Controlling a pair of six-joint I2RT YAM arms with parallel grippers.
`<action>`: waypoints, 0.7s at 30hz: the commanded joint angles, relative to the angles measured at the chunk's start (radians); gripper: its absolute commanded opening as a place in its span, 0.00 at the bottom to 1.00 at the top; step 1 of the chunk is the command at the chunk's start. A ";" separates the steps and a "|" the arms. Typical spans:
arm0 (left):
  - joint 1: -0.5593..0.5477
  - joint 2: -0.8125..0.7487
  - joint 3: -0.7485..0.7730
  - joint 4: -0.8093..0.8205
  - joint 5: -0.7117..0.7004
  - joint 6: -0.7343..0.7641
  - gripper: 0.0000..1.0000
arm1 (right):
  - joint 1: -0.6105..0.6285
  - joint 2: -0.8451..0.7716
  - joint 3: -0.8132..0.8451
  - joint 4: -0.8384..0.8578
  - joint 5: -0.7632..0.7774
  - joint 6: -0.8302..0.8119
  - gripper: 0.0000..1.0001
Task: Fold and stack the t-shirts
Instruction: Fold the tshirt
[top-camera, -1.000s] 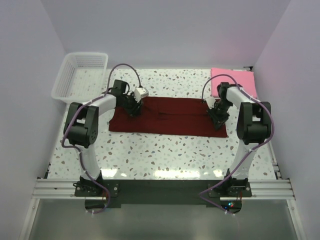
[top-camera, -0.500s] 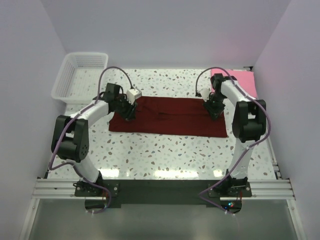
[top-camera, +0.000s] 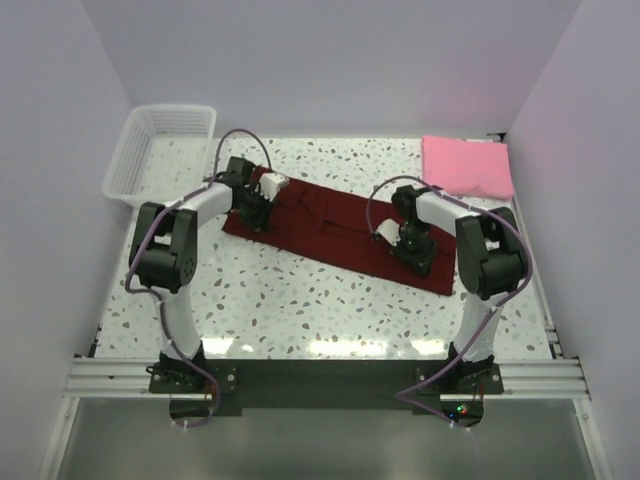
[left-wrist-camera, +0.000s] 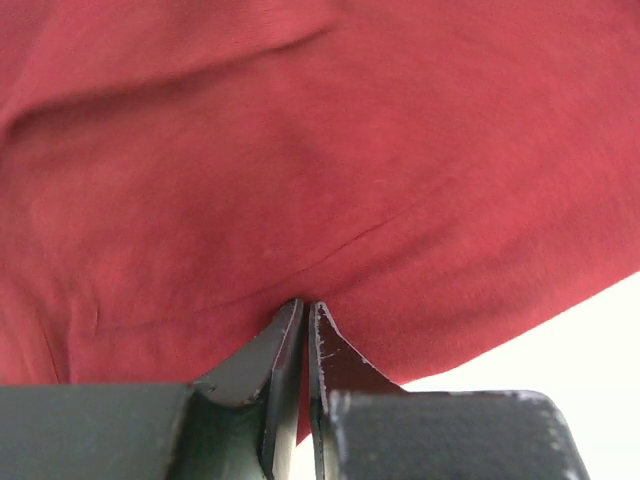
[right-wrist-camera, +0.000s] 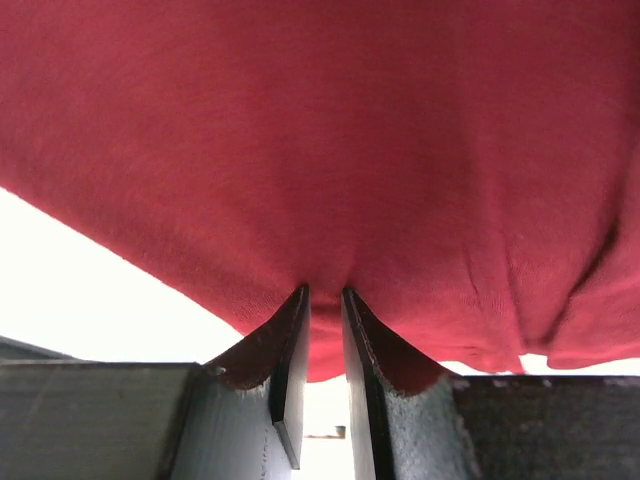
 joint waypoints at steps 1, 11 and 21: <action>0.065 0.219 0.163 -0.069 -0.142 0.081 0.12 | 0.097 -0.023 -0.153 0.001 -0.006 -0.036 0.23; 0.045 0.442 0.853 -0.111 -0.010 -0.003 0.15 | 0.483 -0.012 0.111 -0.203 -0.418 0.064 0.28; -0.033 0.131 0.481 -0.023 0.039 -0.115 0.22 | 0.233 -0.057 0.181 -0.259 -0.257 0.018 0.29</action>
